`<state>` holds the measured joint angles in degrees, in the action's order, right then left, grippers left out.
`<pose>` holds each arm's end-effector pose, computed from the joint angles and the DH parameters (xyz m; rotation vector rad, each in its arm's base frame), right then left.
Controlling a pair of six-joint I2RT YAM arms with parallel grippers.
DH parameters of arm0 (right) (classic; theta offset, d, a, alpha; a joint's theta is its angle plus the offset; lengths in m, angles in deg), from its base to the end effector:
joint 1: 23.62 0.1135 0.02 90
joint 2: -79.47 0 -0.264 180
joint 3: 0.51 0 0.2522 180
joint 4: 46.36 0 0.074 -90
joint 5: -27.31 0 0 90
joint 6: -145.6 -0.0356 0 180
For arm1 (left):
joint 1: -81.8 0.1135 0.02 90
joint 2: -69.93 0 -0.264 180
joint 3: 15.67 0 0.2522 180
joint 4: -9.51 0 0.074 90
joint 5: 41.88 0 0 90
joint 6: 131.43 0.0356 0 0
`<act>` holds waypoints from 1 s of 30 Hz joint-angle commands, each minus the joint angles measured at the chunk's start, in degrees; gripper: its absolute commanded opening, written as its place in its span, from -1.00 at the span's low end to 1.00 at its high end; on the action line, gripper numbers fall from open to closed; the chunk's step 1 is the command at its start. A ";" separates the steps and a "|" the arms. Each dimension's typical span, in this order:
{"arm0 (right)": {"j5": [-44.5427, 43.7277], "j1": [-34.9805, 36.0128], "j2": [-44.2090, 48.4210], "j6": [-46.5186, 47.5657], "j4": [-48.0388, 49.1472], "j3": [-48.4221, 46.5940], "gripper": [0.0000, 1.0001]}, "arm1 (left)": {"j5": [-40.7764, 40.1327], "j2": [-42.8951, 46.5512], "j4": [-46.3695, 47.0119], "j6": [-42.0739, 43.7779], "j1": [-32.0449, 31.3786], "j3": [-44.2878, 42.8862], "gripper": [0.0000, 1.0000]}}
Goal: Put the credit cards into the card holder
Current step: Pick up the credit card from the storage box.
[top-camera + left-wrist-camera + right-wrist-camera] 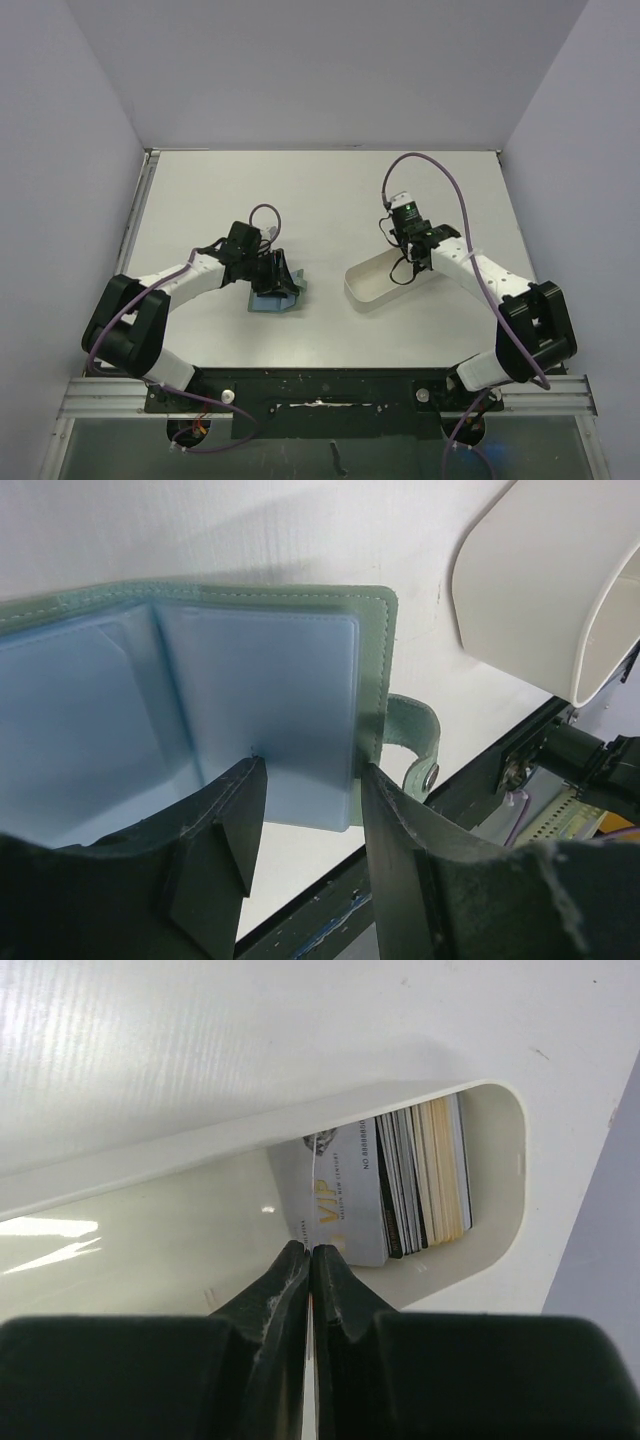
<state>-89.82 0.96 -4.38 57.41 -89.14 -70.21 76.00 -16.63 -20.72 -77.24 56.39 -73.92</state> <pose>0.2740 0.1075 0.2258 -0.3891 2.4300 -0.4368 0.2469 -0.1357 0.1675 -0.0577 2.7543 -0.9812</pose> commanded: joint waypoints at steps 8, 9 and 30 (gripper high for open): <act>2.73 2.70 8.45 -6.08 -5.98 -5.54 -1.00 | 10.50 0.52 10.76 -6.62 0.68 1.68 -0.18; 2.58 2.94 9.05 -6.52 -6.22 -5.87 -1.00 | 10.46 0.64 10.79 -6.74 0.83 1.76 -0.18; -2.19 28.84 7.68 -29.38 6.23 -11.74 -1.00 | 7.34 3.94 5.86 -4.00 8.60 2.83 -0.20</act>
<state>-89.60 25.96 4.34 33.82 -92.39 -79.78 83.61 -14.69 -14.19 -82.92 64.02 -70.78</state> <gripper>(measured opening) 0.046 0.410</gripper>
